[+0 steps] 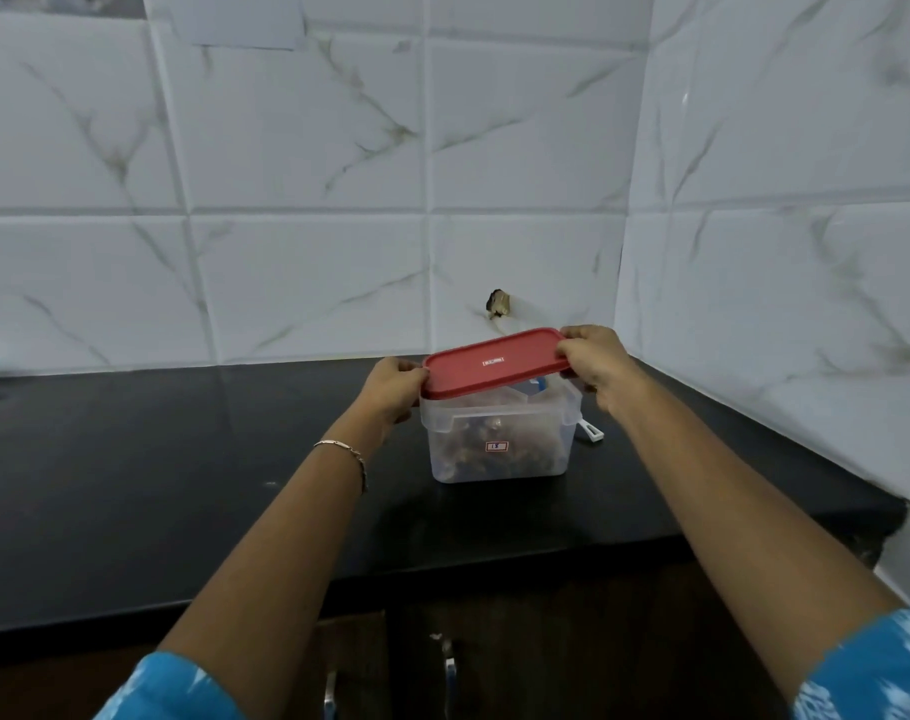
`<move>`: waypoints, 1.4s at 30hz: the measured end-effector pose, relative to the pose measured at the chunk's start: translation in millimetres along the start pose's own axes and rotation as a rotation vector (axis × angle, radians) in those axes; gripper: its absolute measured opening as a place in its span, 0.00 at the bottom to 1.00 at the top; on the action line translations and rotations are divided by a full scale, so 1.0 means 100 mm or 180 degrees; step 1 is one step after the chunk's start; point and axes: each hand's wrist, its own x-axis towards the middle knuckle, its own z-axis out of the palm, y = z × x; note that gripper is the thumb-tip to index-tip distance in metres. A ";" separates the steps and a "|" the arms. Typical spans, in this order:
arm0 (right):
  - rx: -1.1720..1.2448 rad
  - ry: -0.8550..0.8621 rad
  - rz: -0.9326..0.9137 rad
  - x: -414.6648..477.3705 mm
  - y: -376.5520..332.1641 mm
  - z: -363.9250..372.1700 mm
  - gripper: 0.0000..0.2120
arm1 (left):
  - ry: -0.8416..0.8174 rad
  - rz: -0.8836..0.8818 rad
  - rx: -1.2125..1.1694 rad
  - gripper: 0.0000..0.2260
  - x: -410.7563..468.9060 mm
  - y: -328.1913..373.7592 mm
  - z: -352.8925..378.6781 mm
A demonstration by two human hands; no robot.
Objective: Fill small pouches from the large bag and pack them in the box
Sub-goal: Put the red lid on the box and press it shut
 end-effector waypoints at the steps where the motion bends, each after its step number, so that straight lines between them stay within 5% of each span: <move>1: -0.0139 0.0098 -0.0073 0.02 0.03 -0.02 0.16 | -0.0009 0.0023 0.0051 0.05 0.00 0.01 0.00; 19: -0.1476 0.0115 -0.0438 0.03 0.25 -0.19 0.10 | -0.0026 0.0154 0.0362 0.05 -0.03 0.21 -0.07; 26: -0.1999 0.0109 -0.0845 -0.02 0.20 -0.21 0.11 | 0.0023 0.0103 0.0150 0.21 -0.02 0.21 -0.07; 32: -0.2200 0.0081 -0.0862 -0.06 0.19 -0.24 0.11 | -0.0183 -0.0180 0.0272 0.08 -0.08 0.15 -0.04; 36: -0.2012 -0.0156 -0.0740 -0.03 0.24 -0.23 0.12 | -0.0348 -0.0039 0.0474 0.07 -0.15 0.13 -0.01; 42: 0.0194 -0.0446 0.0142 -0.14 0.43 -0.14 0.11 | -0.0352 0.0313 0.2088 0.10 -0.19 0.13 0.03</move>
